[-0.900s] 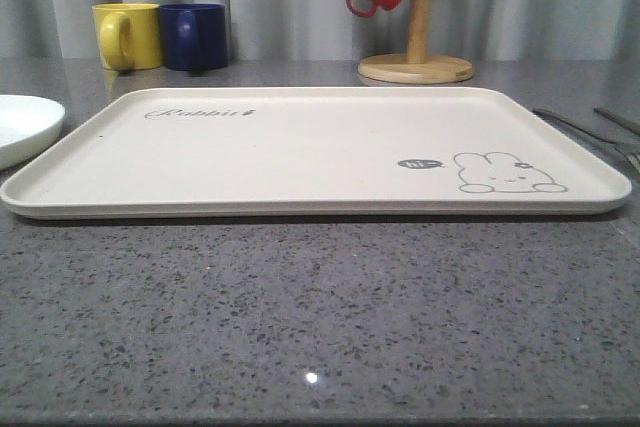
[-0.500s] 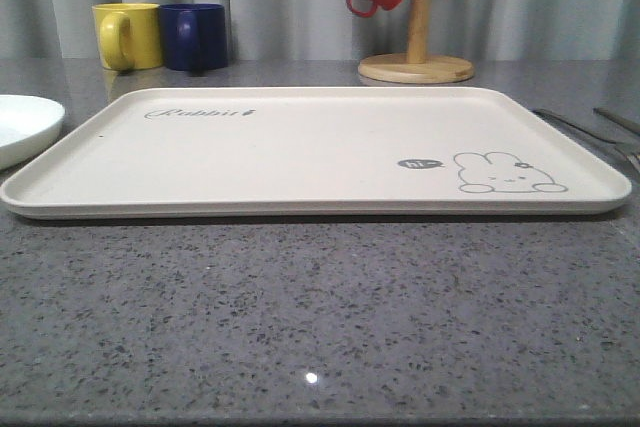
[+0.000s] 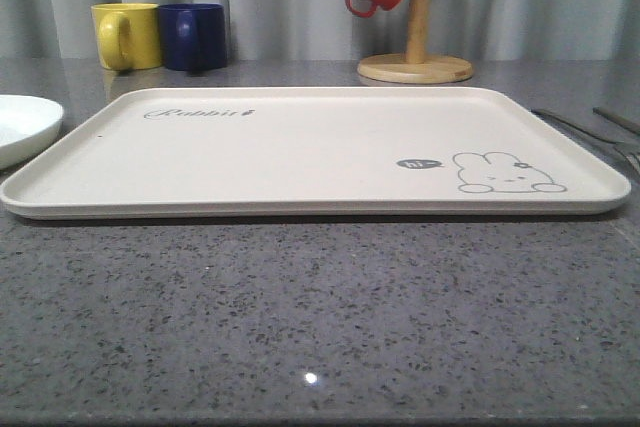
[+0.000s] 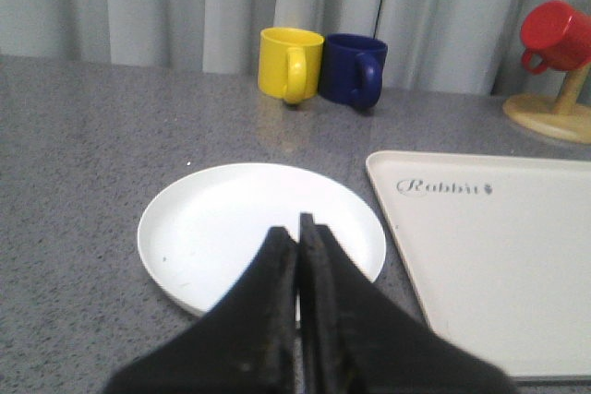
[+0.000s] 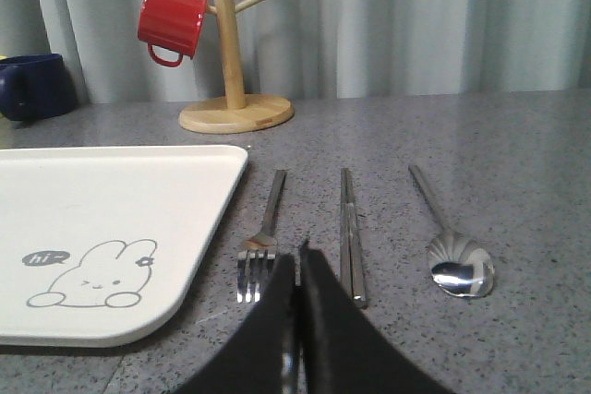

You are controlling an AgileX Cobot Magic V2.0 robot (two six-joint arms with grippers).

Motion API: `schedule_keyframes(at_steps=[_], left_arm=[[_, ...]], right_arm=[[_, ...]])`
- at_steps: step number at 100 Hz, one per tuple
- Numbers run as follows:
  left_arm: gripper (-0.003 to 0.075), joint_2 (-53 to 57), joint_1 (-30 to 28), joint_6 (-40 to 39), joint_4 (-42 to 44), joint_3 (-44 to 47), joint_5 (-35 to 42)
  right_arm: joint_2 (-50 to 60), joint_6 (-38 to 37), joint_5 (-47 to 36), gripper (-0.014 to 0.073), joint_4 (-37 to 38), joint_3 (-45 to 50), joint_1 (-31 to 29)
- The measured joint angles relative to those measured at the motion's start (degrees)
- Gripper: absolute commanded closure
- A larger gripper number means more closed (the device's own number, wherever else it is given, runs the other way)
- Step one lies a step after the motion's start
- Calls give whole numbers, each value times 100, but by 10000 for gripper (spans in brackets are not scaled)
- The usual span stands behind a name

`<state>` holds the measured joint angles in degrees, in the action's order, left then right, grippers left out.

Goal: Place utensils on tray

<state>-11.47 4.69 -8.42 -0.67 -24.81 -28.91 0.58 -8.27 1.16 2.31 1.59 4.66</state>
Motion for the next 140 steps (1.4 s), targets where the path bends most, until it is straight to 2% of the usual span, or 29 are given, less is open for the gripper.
schedule_keyframes(at_steps=[11, 26, 39, 60, 68, 73, 82, 91, 97, 116, 131, 140], left_arm=[[739, -730, 0, 11, 166, -927, -908], [739, -1740, 0, 19, 244, -1874, -1763], [739, -2400, 0, 19, 270, -2305, -2054], [734, -3096, 0, 19, 270, -2391, -2174], [677, -3261, 0, 19, 282, -2391, -2261], [605, -3336, 0, 19, 282, -2391, -2300], [426, -3411, 0, 19, 282, -2391, -2355], [311, -3426, 0, 23, 282, -2391, -2371], [286, -3426, 0, 23, 282, -2391, -2379], [285, -3746, 0, 23, 306, -2622, -2415], [285, -4562, -176, 1, 327, -3153, -2441], [285, -5227, -483, 1, 327, -3598, -2543]], right_arm=[[0, 0, 0, 662, 0, 0, 0], [0, 0, 0, 662, 0, 0, 0], [0, 0, 0, 662, 0, 0, 0], [0, 0, 0, 662, 0, 0, 0], [0, 0, 0, 662, 0, 0, 0], [0, 0, 0, 662, 0, 0, 0], [0, 0, 0, 662, 0, 0, 0], [0, 0, 0, 662, 0, 0, 0], [0, 0, 0, 662, 0, 0, 0], [0, 0, 0, 662, 0, 0, 0], [0, 0, 0, 662, 0, 0, 0], [0, 0, 0, 662, 0, 0, 0]])
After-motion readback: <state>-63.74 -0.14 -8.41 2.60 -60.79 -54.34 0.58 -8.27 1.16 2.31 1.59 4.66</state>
